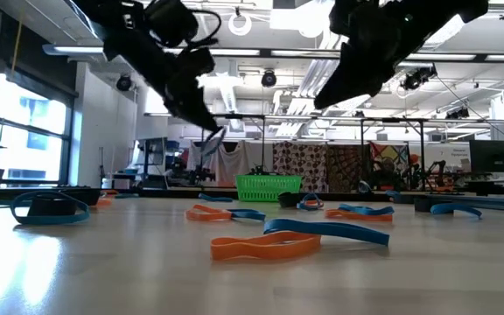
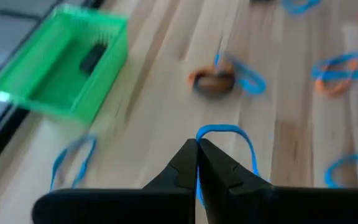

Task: Sort rubber bands into baskets
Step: Put the blue rubber band into the orange bin

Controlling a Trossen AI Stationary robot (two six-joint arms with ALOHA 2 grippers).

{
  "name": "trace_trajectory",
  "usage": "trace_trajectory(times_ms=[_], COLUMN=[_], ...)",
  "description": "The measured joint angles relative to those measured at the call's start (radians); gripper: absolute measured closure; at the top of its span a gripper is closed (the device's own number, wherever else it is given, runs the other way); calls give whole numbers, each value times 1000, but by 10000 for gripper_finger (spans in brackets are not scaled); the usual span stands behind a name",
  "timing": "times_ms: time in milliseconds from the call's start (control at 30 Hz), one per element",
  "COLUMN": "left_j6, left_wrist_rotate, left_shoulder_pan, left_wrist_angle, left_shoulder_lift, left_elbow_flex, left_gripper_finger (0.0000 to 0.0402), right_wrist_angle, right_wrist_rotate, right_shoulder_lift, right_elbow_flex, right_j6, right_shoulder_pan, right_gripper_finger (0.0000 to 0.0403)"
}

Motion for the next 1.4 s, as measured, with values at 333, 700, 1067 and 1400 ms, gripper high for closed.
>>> trace_trajectory(times_ms=[333, 700, 1067, 1400], left_j6=[1, -27, -45, -25], left_wrist_rotate=[1, 0, 0, -62], left_shoulder_pan=[-36, -36, -54, -97], left_wrist_angle=[257, 374, 471, 511], left_shoulder_lift=[94, 117, 116, 116], left_elbow_flex=[0, 0, 0, 0], left_gripper_finger=[401, 401, 401, 401], right_wrist_angle=[82, 290, 423, 539], right_wrist_rotate=[115, 241, 265, 214], right_shoulder_lift=[124, 207, 208, 208], right_elbow_flex=[0, 0, 0, 0], right_j6=[25, 42, 59, -11], right_shoulder_pan=[-1, -17, -65, -85], right_gripper_finger=[279, 244, 244, 244])
